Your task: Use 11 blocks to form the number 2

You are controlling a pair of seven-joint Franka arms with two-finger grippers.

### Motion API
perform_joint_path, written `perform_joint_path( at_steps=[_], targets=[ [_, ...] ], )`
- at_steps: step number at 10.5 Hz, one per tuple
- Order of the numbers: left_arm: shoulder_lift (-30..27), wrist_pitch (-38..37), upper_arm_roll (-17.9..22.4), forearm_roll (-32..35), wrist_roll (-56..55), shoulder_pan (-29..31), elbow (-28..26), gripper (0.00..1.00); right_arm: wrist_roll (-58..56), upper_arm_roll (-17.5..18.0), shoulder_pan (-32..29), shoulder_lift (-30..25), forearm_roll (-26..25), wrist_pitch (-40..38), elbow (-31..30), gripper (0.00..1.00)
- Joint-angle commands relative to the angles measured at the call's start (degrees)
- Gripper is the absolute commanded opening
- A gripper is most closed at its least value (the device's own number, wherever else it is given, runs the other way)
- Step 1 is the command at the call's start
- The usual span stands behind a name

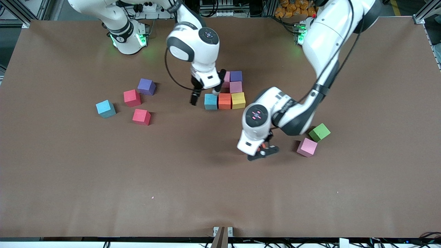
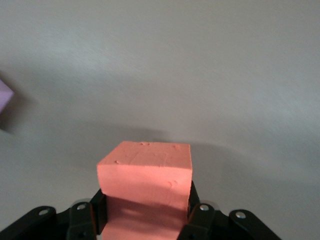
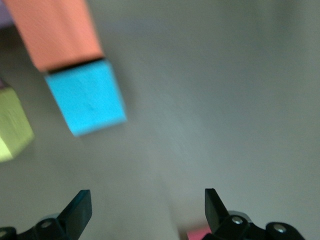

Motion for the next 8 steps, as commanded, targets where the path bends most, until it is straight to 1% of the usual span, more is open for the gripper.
perform_joint_path(
  at_steps=[1,2,4,5,6,8],
  targets=[
    [0.2,-0.44,0.96,-1.55,0.55,-5.35,3.27,0.45,-0.38,1.39,-8.73,-6.39,4.56,-2.84,-1.71,1.0],
    [0.9,-0.17,1.05,-3.29,0.55,-6.86,4.68,0.45,-0.38,1.38,-12.77,-7.89,6.85,-2.84,-1.89,1.0],
    [1.43,2.28,0.97,-7.08,0.55,-8.88,4.96,0.45,0.14,1.39,-21.56,-10.44,10.46,-2.93,-2.06,1.0],
    [1.43,2.46,1.05,-7.79,0.64,-10.28,4.96,0.45,0.23,1.21,-25.26,-11.15,11.78,-2.93,-2.15,1.0],
    [1.69,2.55,1.23,-7.79,0.64,-11.69,4.96,0.45,0.23,1.03,-28.86,-11.15,11.8,-2.75,-2.33,1.0],
    [2.57,2.55,1.05,-9.37,1.08,-12.49,4.96,0.44,0.23,1.03,-35.37,-11.07,12.06,0.57,-4.78,1.0]
  ],
)
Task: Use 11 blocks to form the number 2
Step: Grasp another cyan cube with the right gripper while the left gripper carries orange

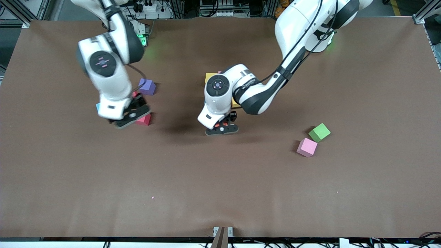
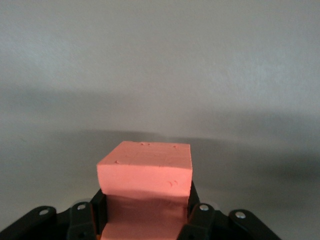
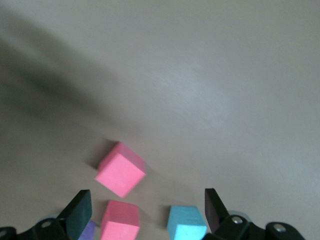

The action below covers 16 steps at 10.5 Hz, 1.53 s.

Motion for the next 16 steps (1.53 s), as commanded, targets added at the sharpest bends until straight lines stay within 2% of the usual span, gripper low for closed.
perform_joint_path(
  at_steps=[1,3,6,11,12,14,16],
  targets=[
    [1.85,0.12,0.86,-2.33,1.05,-2.53,1.78,0.44,0.78,0.76,-6.07,-1.59,1.78,6.31,-5.43,1.0],
    [2.03,0.2,1.38,-2.25,1.32,-3.94,1.78,0.44,4.46,0.67,-11.34,-1.33,4.14,15.09,-11.58,1.0],
    [3.17,1.7,2.09,-2.25,1.76,-5.61,1.78,0.44,4.04,0.76,-18.28,-1.42,4.94,13.75,-12.14,1.0],
    [4.05,1.79,2.44,-2.07,1.76,-6.41,1.34,0.44,3.51,0.59,-19.88,-1.07,4.95,13.81,-12.66,1.0],
    [4.49,1.79,2.44,-1.99,1.76,-6.84,1.34,0.44,2.73,0.5,-20.84,-0.98,4.86,14.86,-13.45,1.0],
    [5.28,1.87,2.44,-1.98,1.58,-7.11,1.34,0.44,-4.47,0.41,-24.62,-0.37,4.95,22.04,-17.74,1.0],
    [5.29,1.87,2.44,-1.9,1.41,-7.46,1.17,0.44,-9.3,0.41,-26.21,0.78,4.95,23.84,-20.65,1.0]
  ],
)
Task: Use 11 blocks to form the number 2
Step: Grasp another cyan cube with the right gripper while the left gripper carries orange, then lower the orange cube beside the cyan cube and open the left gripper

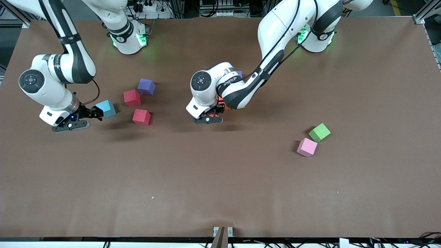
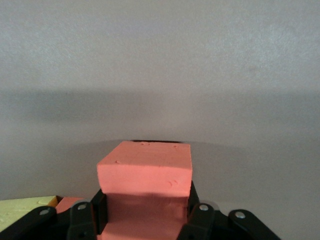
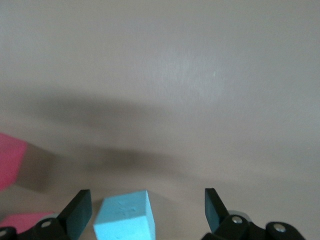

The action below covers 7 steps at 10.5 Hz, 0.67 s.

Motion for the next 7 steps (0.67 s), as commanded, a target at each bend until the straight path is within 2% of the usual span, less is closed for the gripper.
perform_joint_path(
  at_steps=[1,4,7],
  targets=[
    [0.45,-0.03,1.09,-1.07,1.05,-0.96,0.94,0.44,-3.57,0.75,-1.22,-0.05,1.07,1.53,-3.79,1.0],
    [0.71,-0.03,1.09,-0.8,1.13,-1.4,0.85,0.52,-8.03,1.02,-0.52,-0.05,1.16,4.15,-8.1,1.0],
    [0.8,-0.03,1.35,-0.19,1.22,-1.58,0.5,0.52,-13.6,0.84,-0.96,-0.05,1.16,7.5,-11.0,1.0]
  ],
)
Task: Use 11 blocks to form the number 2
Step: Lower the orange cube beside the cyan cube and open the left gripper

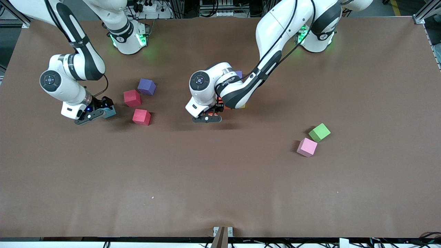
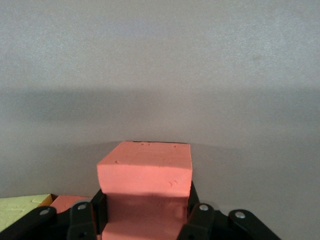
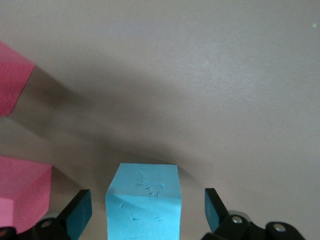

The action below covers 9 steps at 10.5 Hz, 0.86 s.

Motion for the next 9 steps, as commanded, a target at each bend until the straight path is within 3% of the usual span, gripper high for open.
perform_joint_path(
  at_steps=[1,8,9],
  targets=[
    [0.16,-0.03,1.11,0.77,1.29,-1.08,0.43,0.52,-2.76,0.29,-0.62,-0.81,1.07,2.27,-2.48,1.0],
    [0.07,-0.12,1.11,3.86,1.38,-1.52,0.07,0.6,-8.91,0.11,-3.78,-0.73,1.07,5.0,-5.39,1.0],
    [0.07,-0.12,1.11,3.86,1.38,-1.52,0.07,0.72,-8.91,0.11,-3.78,-0.38,1.07,5.43,-5.48,1.0]
  ],
)
